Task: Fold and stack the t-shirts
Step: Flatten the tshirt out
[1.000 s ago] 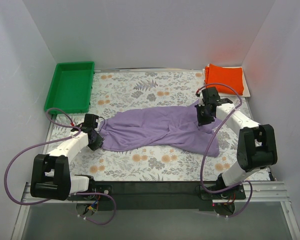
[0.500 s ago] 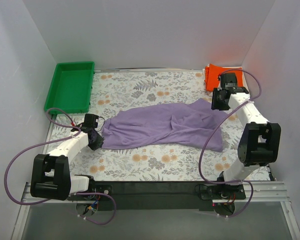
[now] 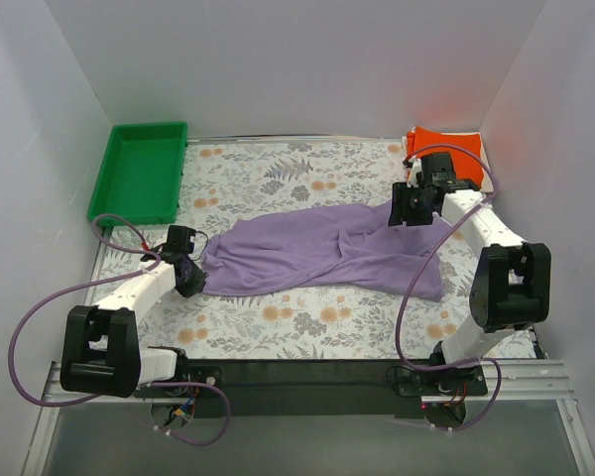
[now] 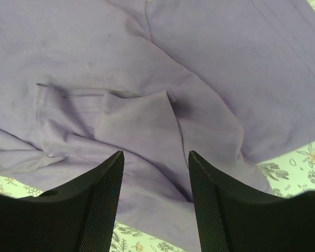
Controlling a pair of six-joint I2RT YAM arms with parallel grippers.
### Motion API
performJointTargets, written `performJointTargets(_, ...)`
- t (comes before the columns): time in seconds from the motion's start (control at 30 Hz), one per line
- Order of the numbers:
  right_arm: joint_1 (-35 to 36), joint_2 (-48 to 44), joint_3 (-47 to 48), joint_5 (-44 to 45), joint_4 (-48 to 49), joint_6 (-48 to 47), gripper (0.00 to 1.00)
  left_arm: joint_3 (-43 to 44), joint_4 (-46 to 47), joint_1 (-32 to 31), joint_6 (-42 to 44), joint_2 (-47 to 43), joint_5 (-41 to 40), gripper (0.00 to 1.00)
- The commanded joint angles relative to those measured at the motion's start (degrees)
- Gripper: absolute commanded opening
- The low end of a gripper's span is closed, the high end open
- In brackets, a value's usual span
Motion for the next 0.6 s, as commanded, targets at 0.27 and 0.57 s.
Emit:
performJointTargets(0.27, -0.17, 11.22, 4.35, -5.58, 4.08, -1.77, 0.5, -1.96, -0.12, 0.08, 0.46, 0.0, 1.14, 0.0)
performJointTargets(0.57, -0.09, 14.48, 6.38, -12.96, 5.14, -3.53, 0.42, -1.96, -0.12, 0.08, 0.46, 0.0, 0.96, 0.0)
